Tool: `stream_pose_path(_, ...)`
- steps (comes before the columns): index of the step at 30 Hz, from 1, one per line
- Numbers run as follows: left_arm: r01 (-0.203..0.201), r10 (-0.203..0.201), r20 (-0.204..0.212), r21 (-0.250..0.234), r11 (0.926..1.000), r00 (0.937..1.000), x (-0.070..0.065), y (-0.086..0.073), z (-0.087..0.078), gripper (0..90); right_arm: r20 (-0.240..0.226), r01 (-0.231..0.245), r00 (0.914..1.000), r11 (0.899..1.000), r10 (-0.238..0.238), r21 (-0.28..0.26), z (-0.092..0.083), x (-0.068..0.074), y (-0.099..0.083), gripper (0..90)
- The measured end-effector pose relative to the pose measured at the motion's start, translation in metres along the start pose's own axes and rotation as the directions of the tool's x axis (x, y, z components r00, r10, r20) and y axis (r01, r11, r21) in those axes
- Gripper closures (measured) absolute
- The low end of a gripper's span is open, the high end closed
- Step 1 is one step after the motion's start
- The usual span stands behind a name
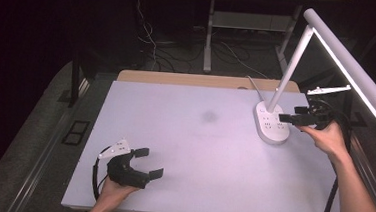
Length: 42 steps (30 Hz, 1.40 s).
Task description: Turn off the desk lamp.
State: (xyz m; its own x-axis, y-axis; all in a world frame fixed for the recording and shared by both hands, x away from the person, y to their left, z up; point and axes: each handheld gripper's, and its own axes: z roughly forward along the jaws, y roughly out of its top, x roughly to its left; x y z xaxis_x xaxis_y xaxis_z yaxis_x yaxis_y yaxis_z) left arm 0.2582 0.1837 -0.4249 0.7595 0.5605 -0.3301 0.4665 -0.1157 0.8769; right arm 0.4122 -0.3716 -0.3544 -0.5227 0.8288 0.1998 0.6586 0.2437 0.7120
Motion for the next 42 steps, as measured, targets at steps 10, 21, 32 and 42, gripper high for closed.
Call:
stream_pose_path(10, 0.001, -0.001, -0.002, -0.001, 1.0, 1.0, 0.001, 0.0, 0.001, 0.0, 0.037, -0.035, 0.9987, 0.999, 0.035, -0.001, 0.009, -0.018, -0.002, 32.3)
stream_pose_path(21, 0.003, -0.003, -0.007, -0.002, 1.0, 1.0, 0.001, 0.0, 0.0, 0.0, 0.074, -0.079, 0.9941, 0.997, 0.079, -0.001, 0.023, -0.035, 0.007, 55.6)
stream_pose_path(32, 0.002, -0.002, -0.007, 0.002, 1.0, 1.0, 0.002, 0.0, 0.0, 0.0, 0.134, -0.131, 0.9819, 0.991, 0.134, -0.032, 0.036, -0.043, 0.014, 88.0)
stream_pose_path(42, 0.008, -0.008, -0.01, -0.001, 1.0, 0.9999, 0.003, 0.0, 0.0, 0.0, 0.15, -0.209, 0.9664, 0.978, 0.209, -0.015, 0.063, -0.049, 0.014, 90.0)
